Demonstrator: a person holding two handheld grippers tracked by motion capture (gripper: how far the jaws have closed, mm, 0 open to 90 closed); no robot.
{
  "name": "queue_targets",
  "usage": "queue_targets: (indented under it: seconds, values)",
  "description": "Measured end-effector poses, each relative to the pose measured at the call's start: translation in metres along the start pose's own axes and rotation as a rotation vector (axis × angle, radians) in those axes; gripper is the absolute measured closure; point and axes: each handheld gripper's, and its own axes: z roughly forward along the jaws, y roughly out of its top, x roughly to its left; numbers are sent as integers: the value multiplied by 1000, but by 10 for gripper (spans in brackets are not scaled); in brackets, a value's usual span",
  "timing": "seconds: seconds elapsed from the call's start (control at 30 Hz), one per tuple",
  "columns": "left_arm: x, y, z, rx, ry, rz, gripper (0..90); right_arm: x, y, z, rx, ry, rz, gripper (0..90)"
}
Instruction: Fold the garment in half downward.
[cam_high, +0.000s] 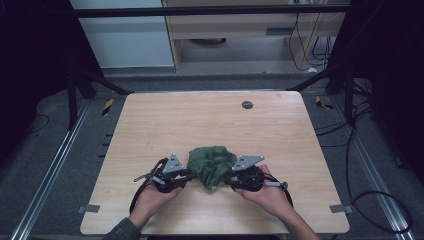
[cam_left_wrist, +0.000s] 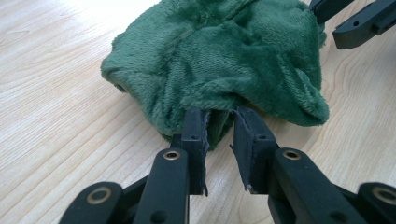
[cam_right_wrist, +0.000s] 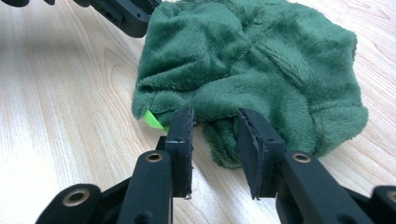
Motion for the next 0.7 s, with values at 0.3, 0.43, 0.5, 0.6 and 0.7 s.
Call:
queue_targets:
  seconds: [0.3,0.43,0.5,0.6,0.7]
  values:
    - [-6,-1,-2,6,-15,9,734,4,0,-1,6,7,-3,636]
    - [-7,-2,-3,10,-19,10,726,5,-1,-2,13,12,-8,626]
    - [-7,-3,-3,12,-17,11,725,6,-1,-2,17,11,-5,617]
    - [-8,-4,-3,14,-22,11,721,7,-2,-2,19,12,-6,612]
    - [-10,-4,-5,16,-26,15,717,8,-2,-3,25,12,-7,595]
